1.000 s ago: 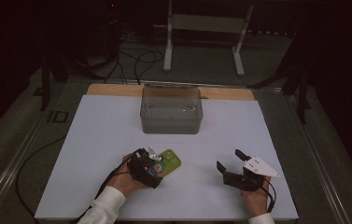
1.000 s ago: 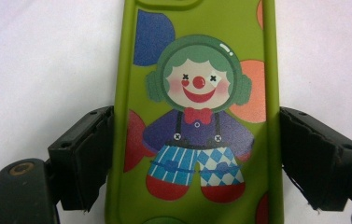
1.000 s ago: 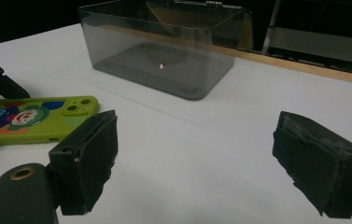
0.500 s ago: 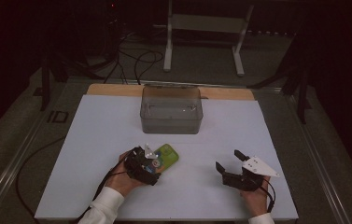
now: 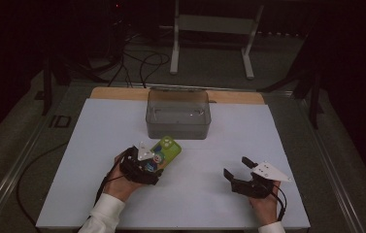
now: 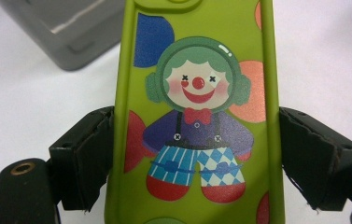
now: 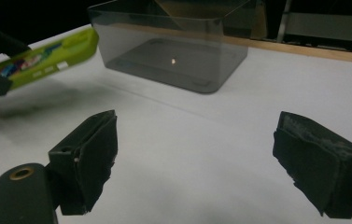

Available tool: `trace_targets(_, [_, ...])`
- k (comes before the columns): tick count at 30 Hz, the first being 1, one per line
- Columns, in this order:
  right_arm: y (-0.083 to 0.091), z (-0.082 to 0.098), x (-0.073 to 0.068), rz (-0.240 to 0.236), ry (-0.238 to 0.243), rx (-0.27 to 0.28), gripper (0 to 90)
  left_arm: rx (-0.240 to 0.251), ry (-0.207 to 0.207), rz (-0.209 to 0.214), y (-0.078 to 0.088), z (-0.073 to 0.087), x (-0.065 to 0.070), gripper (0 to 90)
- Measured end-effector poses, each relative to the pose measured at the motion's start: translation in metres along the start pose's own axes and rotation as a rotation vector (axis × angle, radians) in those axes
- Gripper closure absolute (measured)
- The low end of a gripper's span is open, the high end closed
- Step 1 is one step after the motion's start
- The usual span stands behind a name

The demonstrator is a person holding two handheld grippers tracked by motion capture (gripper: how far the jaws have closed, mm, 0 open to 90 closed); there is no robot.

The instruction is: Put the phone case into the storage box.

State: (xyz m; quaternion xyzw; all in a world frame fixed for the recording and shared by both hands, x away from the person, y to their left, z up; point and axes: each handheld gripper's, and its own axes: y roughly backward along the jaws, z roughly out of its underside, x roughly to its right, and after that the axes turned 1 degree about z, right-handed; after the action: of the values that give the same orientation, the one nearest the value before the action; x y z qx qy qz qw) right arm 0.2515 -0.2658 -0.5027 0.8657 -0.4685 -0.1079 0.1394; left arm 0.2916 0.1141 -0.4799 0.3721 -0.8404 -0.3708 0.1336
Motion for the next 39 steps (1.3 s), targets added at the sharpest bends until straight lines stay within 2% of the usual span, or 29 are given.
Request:
trace_targets(7, [-0.001, 0.000, 0.001, -0.016, -0.007, -0.021, 12.8, 0.062, 0.006, -0.042, 0.011, 0.003, -0.002, 16.0])
trace_targets(10, [-0.002, 0.000, 0.001, -0.025, -0.016, -0.031, 11.6, 0.094, 0.017, -0.071, 0.014, 0.005, -0.005, 16.0])
trace_targets(15, [-0.004, 0.000, 0.000, -0.040, -0.013, -0.044, 9.9, 0.145, 0.032, -0.095, 0.021, 0.006, -0.008, 16.0])
trace_targets(18, [-0.003, -0.004, 0.003, -0.044, -0.038, -0.043, 9.3, 0.181, 0.038, -0.113, 0.026, 0.005, -0.009, 16.0])
trace_targets(21, [-0.001, -0.009, 0.004, -0.046, -0.050, -0.040, 9.3, 0.219, 0.060, -0.135, 0.031, 0.006, -0.011, 16.0])
trace_targets(24, [-0.002, -0.014, 0.004, -0.073, -0.073, -0.039, 9.3, 0.260, 0.080, -0.147, 0.036, 0.005, -0.012, 16.0])
trace_targets(26, [-0.003, -0.018, 0.004, -0.096, -0.093, -0.043, 9.3, 0.267, 0.084, -0.151, 0.037, 0.004, -0.012, 16.0])
trace_targets(29, [-0.006, -0.026, 0.000, -0.120, -0.098, -0.052, 9.3, 0.277, 0.087, -0.161, 0.038, 0.003, -0.012, 16.0])
trace_targets(33, [-0.011, -0.036, -0.005, -0.141, -0.091, -0.065, 9.2, 0.292, 0.093, -0.161, 0.040, 0.002, -0.013, 16.0])
trace_targets(39, [-0.024, -0.050, -0.017, -0.172, -0.082, -0.101, 9.3, 0.307, 0.078, -0.161, 0.043, 0.000, -0.012, 15.9])
